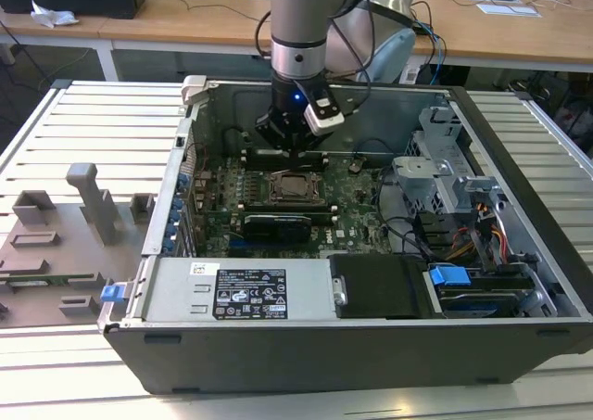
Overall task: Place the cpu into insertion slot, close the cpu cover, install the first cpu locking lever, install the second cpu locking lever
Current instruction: 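Install the first cpu locking lever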
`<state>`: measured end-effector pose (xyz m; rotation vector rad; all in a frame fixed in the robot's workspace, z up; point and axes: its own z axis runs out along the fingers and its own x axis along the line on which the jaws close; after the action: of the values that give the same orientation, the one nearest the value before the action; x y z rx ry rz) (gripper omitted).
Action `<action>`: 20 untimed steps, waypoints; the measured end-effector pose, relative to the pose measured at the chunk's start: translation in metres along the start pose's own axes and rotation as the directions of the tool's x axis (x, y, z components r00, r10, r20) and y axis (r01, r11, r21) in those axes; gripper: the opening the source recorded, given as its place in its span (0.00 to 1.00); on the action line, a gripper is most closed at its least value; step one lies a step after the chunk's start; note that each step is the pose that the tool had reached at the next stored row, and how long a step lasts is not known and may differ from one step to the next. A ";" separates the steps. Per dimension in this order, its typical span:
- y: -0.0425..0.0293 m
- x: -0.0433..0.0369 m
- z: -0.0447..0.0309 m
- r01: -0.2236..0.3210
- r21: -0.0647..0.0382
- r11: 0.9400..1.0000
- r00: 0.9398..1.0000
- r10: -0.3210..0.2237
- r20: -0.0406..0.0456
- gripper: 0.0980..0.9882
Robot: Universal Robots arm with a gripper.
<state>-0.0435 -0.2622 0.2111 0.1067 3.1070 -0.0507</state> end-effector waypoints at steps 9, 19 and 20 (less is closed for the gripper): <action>-0.0065 -0.0091 0.0070 0.000 0.000 1.000 1.000 0.000 -0.001 0.01; -0.0100 -0.0187 0.0110 0.000 0.001 1.000 1.000 0.000 -0.002 0.01; -0.0100 -0.0191 0.0110 0.000 0.001 1.000 1.000 0.000 -0.002 0.01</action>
<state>-0.0248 -0.2738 0.2011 0.1065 3.1089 -0.0527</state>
